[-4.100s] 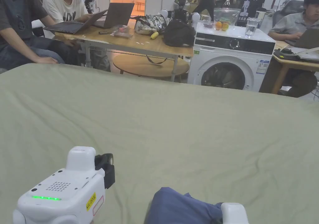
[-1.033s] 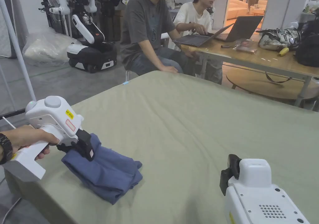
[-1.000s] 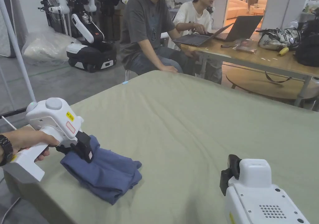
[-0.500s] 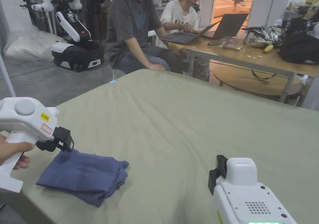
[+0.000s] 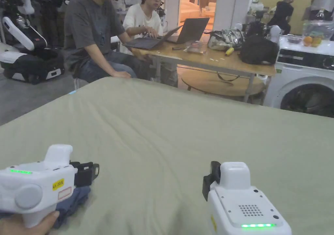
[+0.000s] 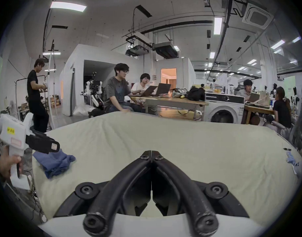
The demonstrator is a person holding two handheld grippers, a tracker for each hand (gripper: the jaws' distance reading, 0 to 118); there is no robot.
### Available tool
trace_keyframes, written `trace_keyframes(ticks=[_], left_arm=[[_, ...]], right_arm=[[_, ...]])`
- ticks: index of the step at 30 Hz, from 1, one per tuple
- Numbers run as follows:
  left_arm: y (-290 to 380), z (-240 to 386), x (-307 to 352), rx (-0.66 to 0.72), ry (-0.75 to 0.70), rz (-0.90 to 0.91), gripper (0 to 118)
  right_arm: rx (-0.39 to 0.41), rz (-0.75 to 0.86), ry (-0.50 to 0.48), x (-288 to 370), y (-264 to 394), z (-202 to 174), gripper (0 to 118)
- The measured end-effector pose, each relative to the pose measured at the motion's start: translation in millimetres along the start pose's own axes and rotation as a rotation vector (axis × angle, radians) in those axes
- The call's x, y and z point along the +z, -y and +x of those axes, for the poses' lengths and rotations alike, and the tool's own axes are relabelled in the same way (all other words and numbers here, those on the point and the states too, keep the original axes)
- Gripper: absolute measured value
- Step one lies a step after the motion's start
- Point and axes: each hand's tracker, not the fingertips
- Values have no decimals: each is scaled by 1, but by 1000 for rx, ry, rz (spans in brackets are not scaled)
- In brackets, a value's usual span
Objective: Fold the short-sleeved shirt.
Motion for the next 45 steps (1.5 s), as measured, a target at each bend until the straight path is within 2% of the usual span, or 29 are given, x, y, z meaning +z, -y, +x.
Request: trace_keyframes(ticks=[2, 3, 4, 6, 7, 14, 18, 26, 31, 40, 45], left_arm=[[-1, 8, -26, -19, 16, 8, 49], [1, 50, -17, -23, 32, 33, 49], [-3, 59, -24, -71, 15, 80, 49], [-7, 77, -45, -81, 23, 118, 45], [3, 122, -9, -92, 28, 143, 40], [7, 217, -9, -200, 54, 271, 0], [8, 241, -10, -187, 112, 301, 0], [13, 258, -7, -155, 124, 355, 0], [15, 264, -4, -105, 122, 379, 0], [12, 271, -5, -73, 122, 411, 0], [12, 274, -5, -108, 116, 427, 0]], right_arm=[[-12, 1, 46, 9, 2, 19, 0], [-18, 5, 74, 14, 3, 30, 0], [-26, 8, 101, 17, 4, 40, 0], [-38, 0, 157, 26, 6, 64, 0], [-41, -1, 173, 30, 7, 72, 0], [-83, 19, 309, 60, 11, 131, 0], [-83, 32, 351, 74, 14, 149, 0], [-78, 60, 374, 87, 17, 163, 0], [-67, 73, 382, 83, 19, 165, 0], [-115, 93, 402, 78, 16, 169, 0], [-78, 98, 401, 77, 13, 165, 0]])
